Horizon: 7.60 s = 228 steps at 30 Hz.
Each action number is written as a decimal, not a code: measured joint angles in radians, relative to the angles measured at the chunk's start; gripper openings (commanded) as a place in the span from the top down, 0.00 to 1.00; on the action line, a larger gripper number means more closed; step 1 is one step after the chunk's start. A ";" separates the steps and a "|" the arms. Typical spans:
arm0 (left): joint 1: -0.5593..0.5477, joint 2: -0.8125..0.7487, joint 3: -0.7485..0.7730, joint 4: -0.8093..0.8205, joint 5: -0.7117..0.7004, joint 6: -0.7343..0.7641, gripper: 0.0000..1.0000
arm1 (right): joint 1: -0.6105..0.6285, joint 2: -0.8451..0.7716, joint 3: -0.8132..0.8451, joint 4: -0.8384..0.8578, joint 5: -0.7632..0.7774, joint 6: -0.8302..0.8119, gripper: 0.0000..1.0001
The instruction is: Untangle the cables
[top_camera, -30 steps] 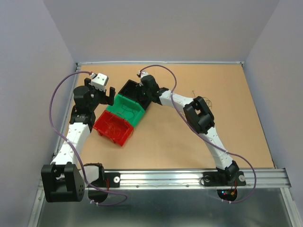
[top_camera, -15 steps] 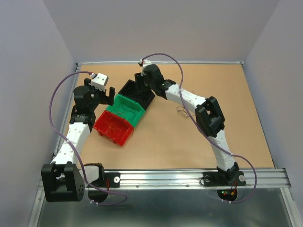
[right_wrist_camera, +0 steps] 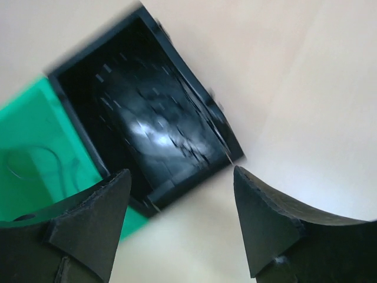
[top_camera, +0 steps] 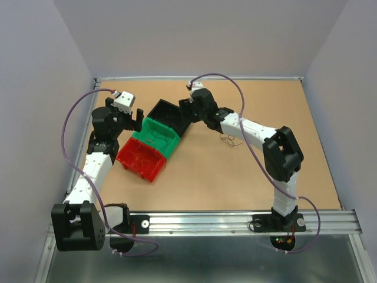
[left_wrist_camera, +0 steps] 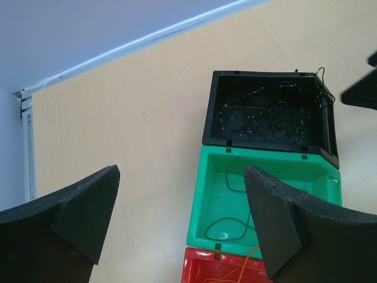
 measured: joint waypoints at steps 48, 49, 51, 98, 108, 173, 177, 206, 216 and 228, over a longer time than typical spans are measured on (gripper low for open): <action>0.000 -0.007 0.000 -0.006 0.061 0.009 0.01 | -0.455 -0.142 -0.618 0.158 0.551 0.454 0.99; 0.000 -0.007 0.000 -0.006 0.061 0.011 0.01 | -0.455 -0.144 -0.617 0.158 0.534 0.446 0.99; 0.000 -0.006 0.000 -0.005 0.060 0.012 0.01 | -0.455 -0.154 -0.617 0.156 0.499 0.428 1.00; 0.000 0.033 0.000 -0.001 0.021 0.016 0.01 | -0.050 0.455 0.430 0.046 -0.364 -0.079 0.99; 0.000 0.033 0.000 -0.001 0.021 0.016 0.01 | -0.028 0.603 0.589 -0.057 -0.365 -0.134 0.99; 0.000 0.112 0.001 -0.014 0.023 0.018 0.01 | -0.164 -0.169 -0.106 -0.068 -0.082 -0.050 0.06; 0.000 0.108 0.001 -0.019 0.038 0.019 0.01 | -0.164 -0.280 -0.279 -0.050 0.047 0.002 0.00; 0.000 0.064 0.001 -0.029 0.112 0.020 0.01 | -0.164 -0.120 -0.505 0.029 0.246 0.113 0.99; 0.000 0.071 0.001 -0.029 0.114 0.023 0.01 | -0.147 -0.376 -0.614 -0.025 0.107 0.084 0.99; 0.000 0.071 0.001 -0.031 0.114 0.026 0.01 | -0.123 -0.580 -0.579 0.046 -0.120 0.051 0.99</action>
